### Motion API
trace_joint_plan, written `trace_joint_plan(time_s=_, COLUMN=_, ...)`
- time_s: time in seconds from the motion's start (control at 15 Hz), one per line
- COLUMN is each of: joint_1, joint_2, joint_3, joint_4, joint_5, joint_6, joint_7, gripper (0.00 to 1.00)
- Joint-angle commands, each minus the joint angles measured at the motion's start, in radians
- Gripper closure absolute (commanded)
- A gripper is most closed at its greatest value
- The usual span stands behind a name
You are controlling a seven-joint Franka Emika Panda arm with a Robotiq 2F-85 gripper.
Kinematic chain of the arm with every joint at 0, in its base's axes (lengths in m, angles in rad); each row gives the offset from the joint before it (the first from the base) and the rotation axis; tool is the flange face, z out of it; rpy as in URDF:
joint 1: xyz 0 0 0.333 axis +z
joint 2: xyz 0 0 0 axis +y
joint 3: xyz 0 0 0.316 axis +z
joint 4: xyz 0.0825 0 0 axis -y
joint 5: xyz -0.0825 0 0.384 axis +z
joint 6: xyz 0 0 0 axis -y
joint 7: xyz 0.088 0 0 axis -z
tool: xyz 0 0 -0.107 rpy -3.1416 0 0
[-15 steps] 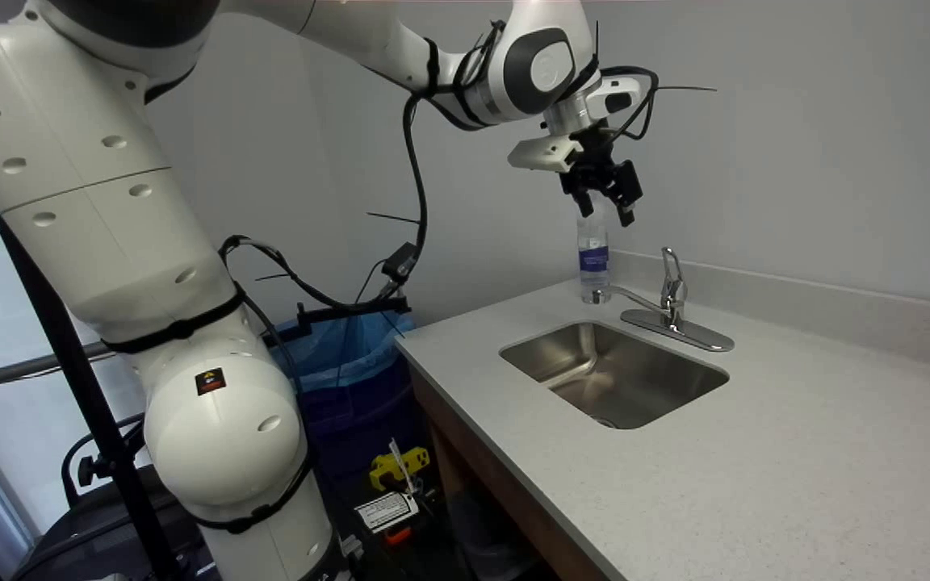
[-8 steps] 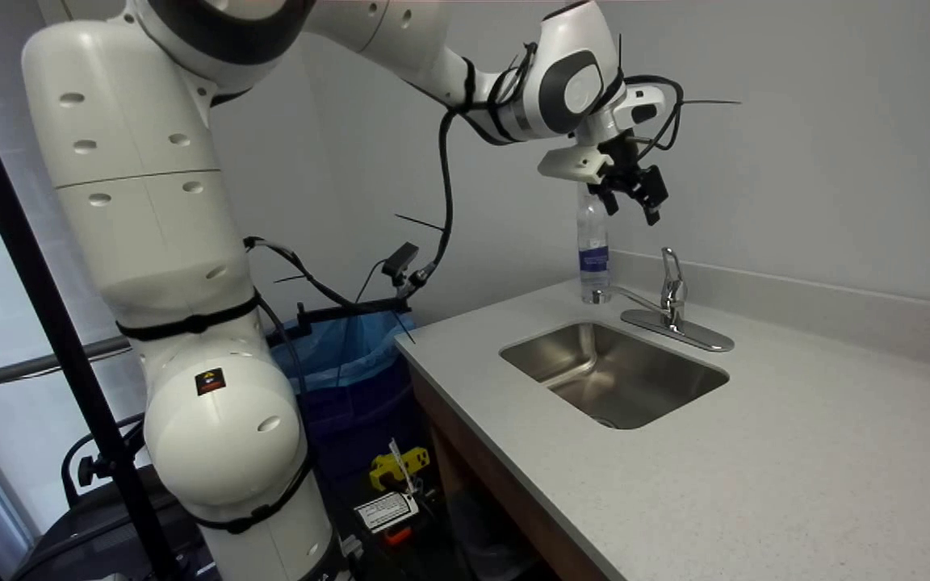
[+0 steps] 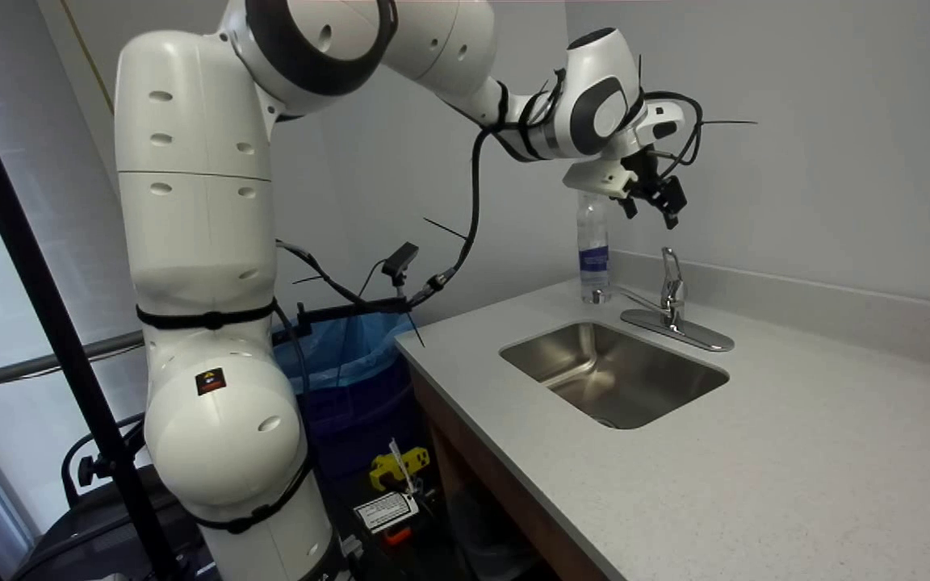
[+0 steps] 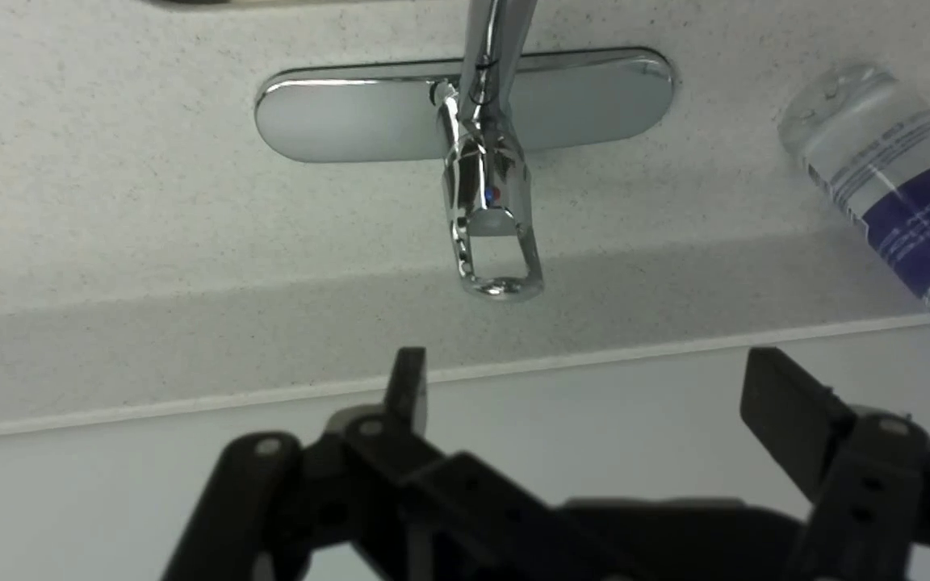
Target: Open the tap
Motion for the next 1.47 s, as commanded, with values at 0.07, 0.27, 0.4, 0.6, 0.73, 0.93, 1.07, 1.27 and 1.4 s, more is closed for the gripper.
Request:
trace_joint_plan(time_s=0.07, joint_1=0.013, joint_2=0.101, joint_3=0.011, joint_4=0.121, joint_5=0.008, joint_6=0.04, joint_7=-0.027, gripper=0.0)
trace_joint_plan(time_s=0.27, joint_1=0.023, joint_2=0.139, joint_3=0.012, joint_4=0.158, joint_5=0.002, joint_6=0.053, joint_7=-0.022, gripper=0.0)
trace_joint_plan(time_s=0.4, joint_1=0.03, joint_2=0.16, joint_3=0.009, joint_4=0.175, joint_5=-0.002, joint_6=0.065, joint_7=-0.015, gripper=0.0)
trace_joint_plan(time_s=0.6, joint_1=0.036, joint_2=0.188, joint_3=0.01, joint_4=0.187, joint_5=0.001, joint_6=0.084, joint_7=-0.018, gripper=0.0)
trace_joint_plan(time_s=0.73, joint_1=0.039, joint_2=0.201, joint_3=0.01, joint_4=0.193, joint_5=0.002, joint_6=0.089, joint_7=-0.016, gripper=0.0)
trace_joint_plan(time_s=0.93, joint_1=0.041, joint_2=0.212, joint_3=0.011, joint_4=0.197, joint_5=0.005, joint_6=0.09, joint_7=-0.019, gripper=0.0)
trace_joint_plan(time_s=1.07, joint_1=0.04, joint_2=0.213, joint_3=0.01, joint_4=0.194, joint_5=0.007, joint_6=0.088, joint_7=-0.018, gripper=0.0)
trace_joint_plan(time_s=1.27, joint_1=0.037, joint_2=0.2, joint_3=0.012, joint_4=0.17, joint_5=0.007, joint_6=0.088, joint_7=-0.028, gripper=0.0)
trace_joint_plan(time_s=1.4, joint_1=0.035, joint_2=0.193, joint_3=0.014, joint_4=0.153, joint_5=0.007, joint_6=0.088, joint_7=-0.037, gripper=0.0)
